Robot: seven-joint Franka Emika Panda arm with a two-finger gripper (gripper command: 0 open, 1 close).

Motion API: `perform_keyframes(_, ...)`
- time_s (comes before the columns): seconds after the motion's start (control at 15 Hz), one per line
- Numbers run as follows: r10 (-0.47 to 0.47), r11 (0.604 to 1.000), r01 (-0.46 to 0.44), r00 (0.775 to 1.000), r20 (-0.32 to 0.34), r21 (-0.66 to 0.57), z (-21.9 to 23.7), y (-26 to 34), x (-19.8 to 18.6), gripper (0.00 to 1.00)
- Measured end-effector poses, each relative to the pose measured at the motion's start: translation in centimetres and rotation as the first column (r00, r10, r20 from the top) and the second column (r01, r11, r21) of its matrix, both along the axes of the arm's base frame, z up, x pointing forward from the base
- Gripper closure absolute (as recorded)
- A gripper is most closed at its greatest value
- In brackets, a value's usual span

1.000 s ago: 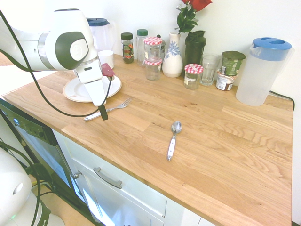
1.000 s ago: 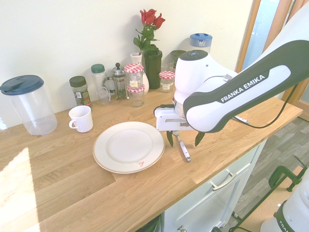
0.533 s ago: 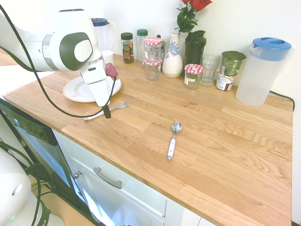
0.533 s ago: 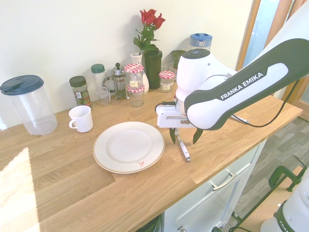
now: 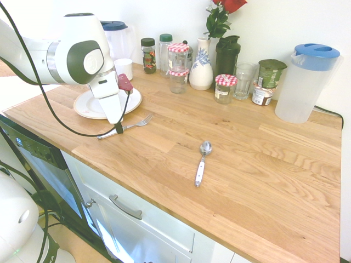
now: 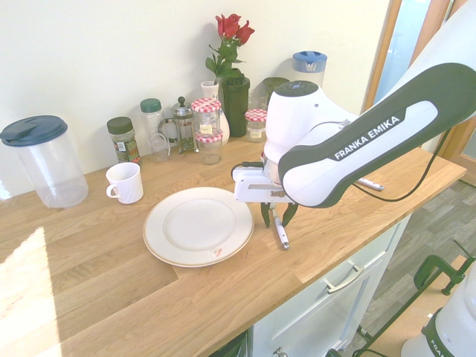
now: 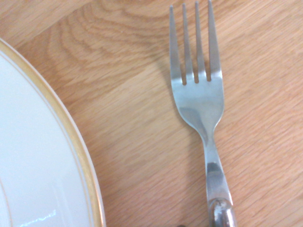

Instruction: Put the fork into the plate

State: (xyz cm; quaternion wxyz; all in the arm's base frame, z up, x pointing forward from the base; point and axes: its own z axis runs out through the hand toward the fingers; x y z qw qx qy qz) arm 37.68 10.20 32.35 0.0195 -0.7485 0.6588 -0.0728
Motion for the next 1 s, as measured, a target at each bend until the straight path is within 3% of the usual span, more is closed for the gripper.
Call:
perform_keyframes(0.67, -0.018, 1.0, 0.018, 1.0, 0.009, 0.006, 0.3, -0.5, 0.2, 1.0)
perform_keyframes(1.0, -0.023, 1.0, 0.023, 0.997, 0.074, -0.003, 3.3, -2.5, 0.6, 1.0)
